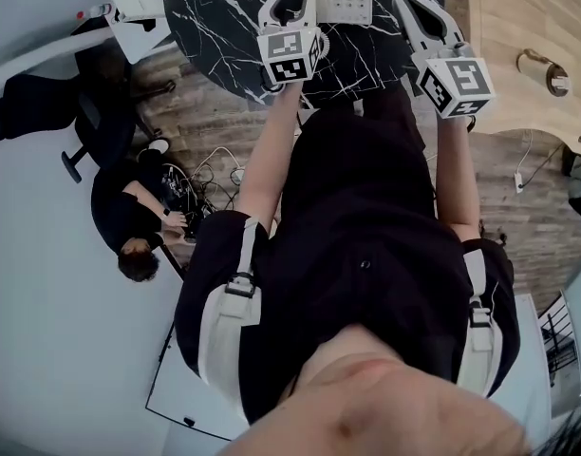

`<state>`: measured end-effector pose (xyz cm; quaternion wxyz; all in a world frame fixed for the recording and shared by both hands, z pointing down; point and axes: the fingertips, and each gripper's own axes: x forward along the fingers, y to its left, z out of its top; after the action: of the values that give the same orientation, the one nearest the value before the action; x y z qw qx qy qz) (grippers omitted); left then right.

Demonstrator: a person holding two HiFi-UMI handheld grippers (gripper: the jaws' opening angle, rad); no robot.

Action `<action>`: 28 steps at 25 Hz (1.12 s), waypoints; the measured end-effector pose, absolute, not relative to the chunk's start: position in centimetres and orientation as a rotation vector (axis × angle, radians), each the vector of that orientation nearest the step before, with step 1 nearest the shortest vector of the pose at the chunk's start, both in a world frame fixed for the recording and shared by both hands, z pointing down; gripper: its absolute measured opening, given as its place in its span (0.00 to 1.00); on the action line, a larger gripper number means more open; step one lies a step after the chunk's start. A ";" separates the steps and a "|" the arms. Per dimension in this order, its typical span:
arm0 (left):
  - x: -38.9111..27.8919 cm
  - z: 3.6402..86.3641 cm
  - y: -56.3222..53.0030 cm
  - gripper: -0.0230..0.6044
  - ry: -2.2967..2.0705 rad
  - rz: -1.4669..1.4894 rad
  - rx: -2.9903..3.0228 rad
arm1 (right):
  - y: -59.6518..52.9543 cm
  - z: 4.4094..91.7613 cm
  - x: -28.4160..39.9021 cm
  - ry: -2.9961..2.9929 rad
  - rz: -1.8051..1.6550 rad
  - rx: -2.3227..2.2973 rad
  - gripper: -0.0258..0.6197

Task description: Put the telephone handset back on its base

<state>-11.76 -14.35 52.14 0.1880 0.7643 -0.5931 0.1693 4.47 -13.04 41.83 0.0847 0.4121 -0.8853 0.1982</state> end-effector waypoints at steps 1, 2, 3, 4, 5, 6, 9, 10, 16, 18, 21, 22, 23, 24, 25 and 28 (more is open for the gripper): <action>-11.6 51.5 -14.1 0.30 -1.669 0.482 2.176 | -12.9 41.5 4.5 -2.644 0.579 1.241 0.09; -11.5 50.8 -13.9 0.30 -1.670 0.496 2.205 | -12.7 41.1 4.5 -2.649 0.568 1.253 0.09; -11.3 50.2 -13.6 0.29 -1.672 0.513 2.237 | -12.5 40.7 4.5 -2.654 0.559 1.264 0.09; -11.2 49.6 -13.3 0.28 -1.672 0.520 2.266 | -12.2 40.3 4.5 -2.660 0.551 1.274 0.09; -11.0 48.8 -13.1 0.26 -1.669 0.516 2.289 | -12.0 39.9 4.4 -2.666 0.543 1.283 0.09; -10.9 48.1 -12.8 0.25 -1.665 0.503 2.308 | -11.7 39.5 4.3 -2.672 0.534 1.292 0.09; -10.8 46.1 -12.2 0.21 -1.651 0.460 2.348 | -11.3 38.6 4.2 -2.685 0.510 1.314 0.09; -10.7 45.4 -12.0 0.21 -1.644 0.446 2.362 | -11.2 38.3 4.2 -2.689 0.502 1.321 0.09; -10.7 41.5 -10.8 0.15 -1.583 0.337 2.430 | -10.7 36.1 4.3 -2.714 0.431 1.355 0.09; -11.1 40.2 -10.3 0.14 -1.579 0.302 2.447 | -10.4 35.5 4.3 -2.718 0.414 1.359 0.09; -11.6 38.2 -9.6 0.11 -1.576 0.246 2.470 | -9.9 34.7 4.2 -2.724 0.389 1.366 0.09; -11.6 37.7 -9.4 0.11 -1.573 0.232 2.478 | -9.8 34.5 4.2 -2.725 0.383 1.370 0.09; -11.6 37.2 -9.2 0.11 -1.570 0.220 2.487 | -9.6 34.3 4.3 -2.726 0.378 1.373 0.09; -11.7 36.7 -9.1 0.10 -1.568 0.210 2.496 | -9.5 34.1 4.3 -2.728 0.374 1.376 0.09; -11.7 36.3 -9.0 0.10 -1.567 0.200 2.504 | -9.4 33.9 4.3 -2.732 0.370 1.378 0.09; -11.8 35.4 -8.8 0.08 -1.563 0.171 2.516 | -9.2 33.4 4.3 -2.740 0.352 1.387 0.09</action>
<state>-11.78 -8.79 35.45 0.0872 0.8448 -0.5248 0.0575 4.27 -9.20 33.40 0.0251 0.4484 -0.8862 0.1139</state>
